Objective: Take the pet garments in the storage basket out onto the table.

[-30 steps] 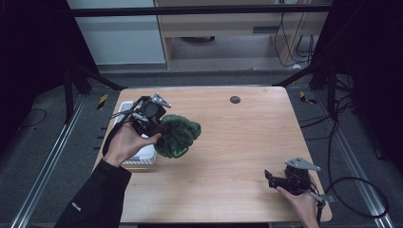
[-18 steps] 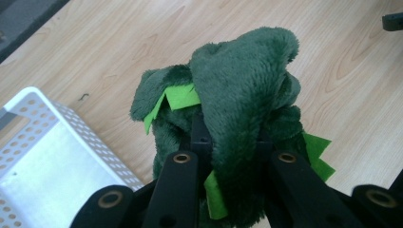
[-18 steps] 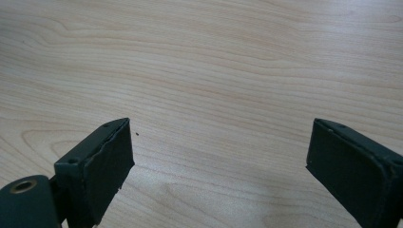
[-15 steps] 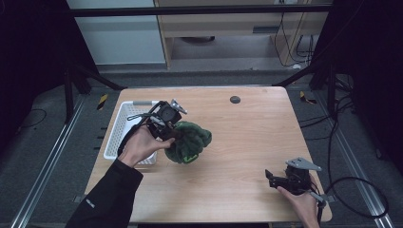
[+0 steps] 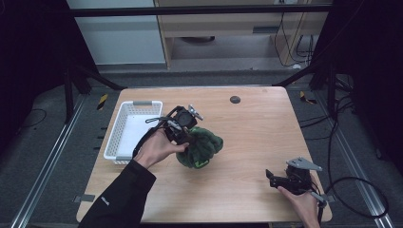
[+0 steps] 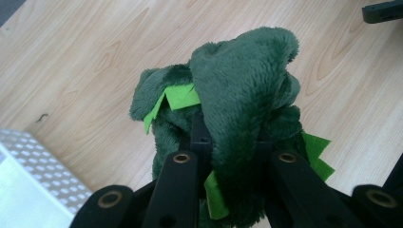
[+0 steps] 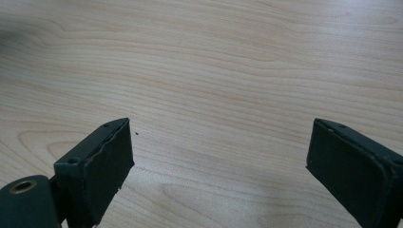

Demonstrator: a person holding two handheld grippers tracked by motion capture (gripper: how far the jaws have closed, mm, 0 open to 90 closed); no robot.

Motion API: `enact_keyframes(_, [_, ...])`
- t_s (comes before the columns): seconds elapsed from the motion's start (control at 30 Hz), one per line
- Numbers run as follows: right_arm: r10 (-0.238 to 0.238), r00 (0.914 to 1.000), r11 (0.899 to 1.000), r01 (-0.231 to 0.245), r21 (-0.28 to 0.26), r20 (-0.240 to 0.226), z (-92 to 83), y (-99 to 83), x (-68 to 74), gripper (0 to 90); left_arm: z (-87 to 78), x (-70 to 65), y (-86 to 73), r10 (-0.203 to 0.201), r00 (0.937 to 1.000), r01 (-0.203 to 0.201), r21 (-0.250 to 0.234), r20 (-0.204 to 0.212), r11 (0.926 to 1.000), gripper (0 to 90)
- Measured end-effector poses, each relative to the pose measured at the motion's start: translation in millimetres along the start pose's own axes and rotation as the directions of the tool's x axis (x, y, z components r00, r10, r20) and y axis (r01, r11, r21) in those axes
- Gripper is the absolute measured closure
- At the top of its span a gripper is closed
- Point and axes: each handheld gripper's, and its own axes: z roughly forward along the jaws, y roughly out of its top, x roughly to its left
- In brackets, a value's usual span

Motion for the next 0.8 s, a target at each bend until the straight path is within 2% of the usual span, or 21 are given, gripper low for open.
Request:
enact_keyframes(0.37, [-0.006,1.0000,1.000,0.006,-0.006,0.000,-0.5,-0.1,-0.4,8.1,26.1,-15.1,12.4,0.033,0.9987,-0.034,0.014,0.040,0.9993,79.0])
enact_keyframes(0.8, [-0.011,0.9999,1.000,0.011,-0.006,-0.001,-0.3,-0.5,-0.7,8.1,54.1,-22.3,12.9,0.048,0.9971,-0.049,0.013,0.060,0.9987,78.3])
